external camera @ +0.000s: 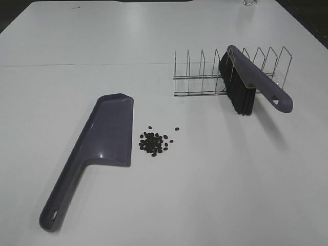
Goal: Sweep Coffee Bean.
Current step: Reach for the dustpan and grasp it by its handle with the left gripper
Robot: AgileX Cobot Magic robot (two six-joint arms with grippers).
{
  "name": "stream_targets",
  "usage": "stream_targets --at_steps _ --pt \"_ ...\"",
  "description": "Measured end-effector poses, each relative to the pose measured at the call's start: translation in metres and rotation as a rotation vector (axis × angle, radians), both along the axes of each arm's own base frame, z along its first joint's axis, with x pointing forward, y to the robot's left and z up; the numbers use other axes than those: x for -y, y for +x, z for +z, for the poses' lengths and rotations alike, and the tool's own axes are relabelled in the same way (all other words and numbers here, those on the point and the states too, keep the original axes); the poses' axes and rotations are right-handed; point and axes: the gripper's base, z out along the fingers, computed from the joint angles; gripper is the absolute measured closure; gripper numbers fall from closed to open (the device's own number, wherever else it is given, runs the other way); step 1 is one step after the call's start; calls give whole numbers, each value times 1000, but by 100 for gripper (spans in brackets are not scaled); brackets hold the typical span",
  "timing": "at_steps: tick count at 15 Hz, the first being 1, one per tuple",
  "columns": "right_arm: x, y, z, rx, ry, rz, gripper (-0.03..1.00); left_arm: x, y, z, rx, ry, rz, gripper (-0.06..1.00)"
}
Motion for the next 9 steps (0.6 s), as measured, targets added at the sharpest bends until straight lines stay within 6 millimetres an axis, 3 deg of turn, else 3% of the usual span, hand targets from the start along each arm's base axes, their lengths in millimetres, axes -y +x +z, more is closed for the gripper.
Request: stream_targets --at_steps 7,9 --pt "-4 0 0 -3 -9 56 31 0 0 0 0 0 0 -4" --pt "-4 0 0 -4 -15 61 17 0 0 0 0 0 0 -4"
